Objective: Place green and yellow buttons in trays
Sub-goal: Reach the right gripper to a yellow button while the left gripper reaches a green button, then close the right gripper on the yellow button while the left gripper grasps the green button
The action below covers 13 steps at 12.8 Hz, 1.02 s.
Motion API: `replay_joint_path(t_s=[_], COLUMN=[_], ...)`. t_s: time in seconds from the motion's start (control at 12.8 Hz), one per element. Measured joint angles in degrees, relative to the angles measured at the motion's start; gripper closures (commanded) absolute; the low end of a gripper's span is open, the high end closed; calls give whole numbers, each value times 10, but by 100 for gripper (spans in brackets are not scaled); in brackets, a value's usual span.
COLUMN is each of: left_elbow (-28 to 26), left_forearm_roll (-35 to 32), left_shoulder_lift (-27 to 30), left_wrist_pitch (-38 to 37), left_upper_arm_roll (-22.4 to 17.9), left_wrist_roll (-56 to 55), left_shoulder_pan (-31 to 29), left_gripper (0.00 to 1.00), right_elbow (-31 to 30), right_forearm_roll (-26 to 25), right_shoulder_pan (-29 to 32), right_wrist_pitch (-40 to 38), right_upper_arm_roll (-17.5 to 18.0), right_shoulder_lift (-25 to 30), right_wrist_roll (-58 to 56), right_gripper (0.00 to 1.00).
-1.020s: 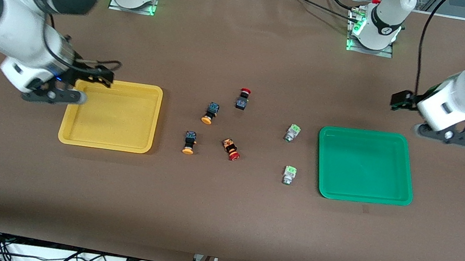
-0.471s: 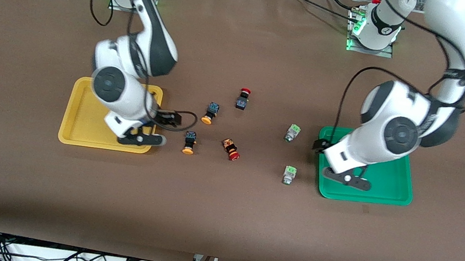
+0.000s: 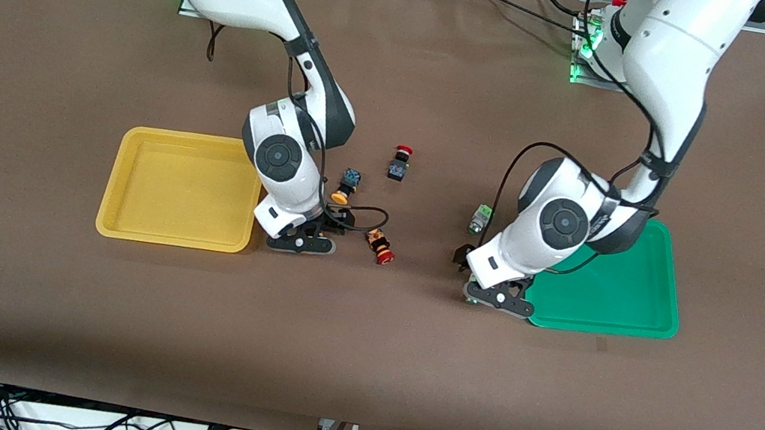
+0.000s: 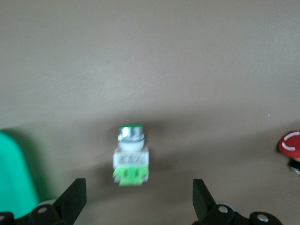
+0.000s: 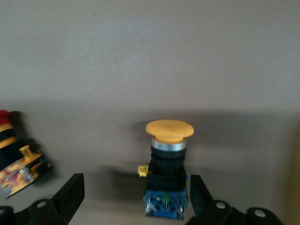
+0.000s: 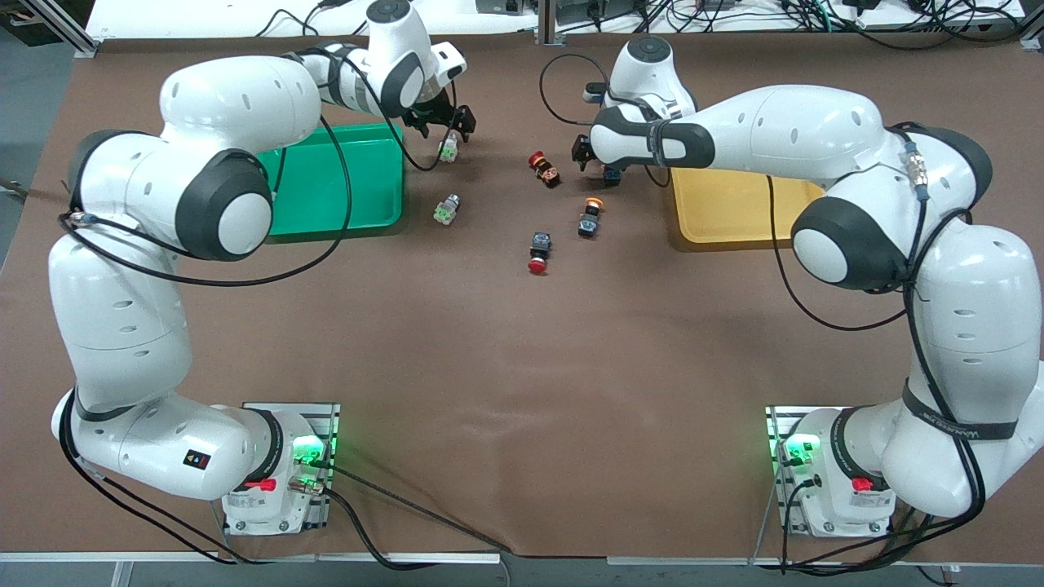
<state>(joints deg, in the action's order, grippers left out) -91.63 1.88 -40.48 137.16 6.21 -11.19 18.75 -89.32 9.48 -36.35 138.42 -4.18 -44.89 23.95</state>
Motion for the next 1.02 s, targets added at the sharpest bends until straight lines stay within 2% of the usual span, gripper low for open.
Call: replay_joint_path(t_s=[0.16, 0.24, 0.31, 0.39, 0.47, 0.55, 0.71, 0.86, 0.94, 1.02], left_elbow=[1, 1, 1, 0, 0, 0, -1, 0, 4, 10], left_forearm_roll=[-33, -48, -56, -59, -61, -61, -61, -61, -61, -61], left_shoulder_lift=[-12, -17, -24, -30, -36, -41, -48, -48, -44, -37], left_wrist_pitch=[31, 40, 47, 49, 50, 51, 51, 51, 50, 37], left_upper_arm_roll=[-1, -1, -2, -1, -1, -2, -2, -4, -5, -8], left_wrist_roll=[1, 0, 0, 0, 0, 0, 0, 0, 0, 0], left_shoulder_pan=[1, 1, 1, 1, 1, 1, 0, -1, -1, -2], left_gripper=[0, 0, 0, 20, 46, 60, 91, 94, 99, 100], right_elbow=[2, 2, 1, -1, -4, -9, -12, -8, -6, -5], right_forearm_roll=[0, 0, 0, 0, 0, 0, -1, -1, -1, -1], right_shoulder_pan=[0, 1, 1, 1, 1, 2, 2, 2, 2, 3], right_wrist_pitch=[9, 9, 8, 7, 6, 5, -11, -62, -93, -131], right_upper_arm_roll=[-3, -4, -5, -5, -5, -6, -12, -29, -43, -62], right_shoulder_lift=[-7, -7, -7, -7, -8, -8, -4, 10, 24, 41], right_wrist_roll=[-1, -1, -1, -1, -1, -1, -3, -15, -36, -67], right_gripper=[5, 21, 51, 73, 89, 100, 100, 100, 100, 100])
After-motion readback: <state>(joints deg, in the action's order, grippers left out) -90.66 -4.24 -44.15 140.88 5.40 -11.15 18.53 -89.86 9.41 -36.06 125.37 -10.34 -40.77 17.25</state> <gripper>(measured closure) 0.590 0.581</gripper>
